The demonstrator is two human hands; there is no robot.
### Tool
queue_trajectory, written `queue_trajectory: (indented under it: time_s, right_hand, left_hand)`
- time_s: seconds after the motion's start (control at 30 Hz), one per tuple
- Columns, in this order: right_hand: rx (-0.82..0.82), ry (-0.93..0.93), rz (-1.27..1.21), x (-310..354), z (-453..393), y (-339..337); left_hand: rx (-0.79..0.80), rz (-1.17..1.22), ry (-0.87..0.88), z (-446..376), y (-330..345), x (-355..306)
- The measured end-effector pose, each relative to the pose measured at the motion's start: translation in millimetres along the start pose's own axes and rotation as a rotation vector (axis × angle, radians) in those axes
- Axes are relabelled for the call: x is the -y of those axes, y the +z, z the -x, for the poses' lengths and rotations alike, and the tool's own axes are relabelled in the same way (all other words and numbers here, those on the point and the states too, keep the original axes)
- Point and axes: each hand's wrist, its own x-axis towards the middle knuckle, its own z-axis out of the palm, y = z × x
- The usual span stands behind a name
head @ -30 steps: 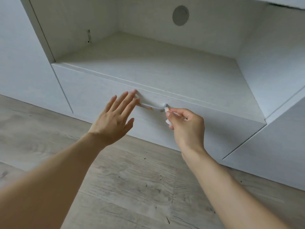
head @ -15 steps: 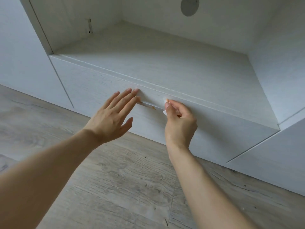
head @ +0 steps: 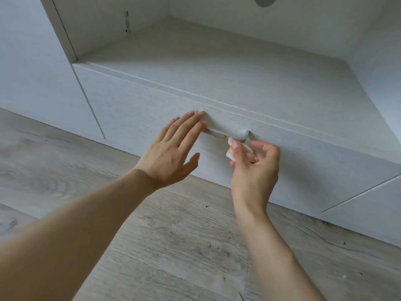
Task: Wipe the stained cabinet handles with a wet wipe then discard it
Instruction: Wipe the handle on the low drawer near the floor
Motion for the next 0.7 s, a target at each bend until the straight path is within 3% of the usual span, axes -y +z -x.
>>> queue_trajectory:
  time_s: [0.27, 0.4, 0.7]
  right_hand:
    - [-0.222, -0.001, -0.256, -4, -1, 12]
    - [-0.349, -0.077, -0.242, -12, 6, 27]
    - [-0.410, -0.122, -0.257, -7, -7, 19]
  left_hand:
    - [-0.146, 0.160, 0.006, -2, 19, 0]
    - [-0.176, 0.198, -0.001, -2, 25, -2]
    - [-0.193, 0.222, 0.001, -1, 29, -1]
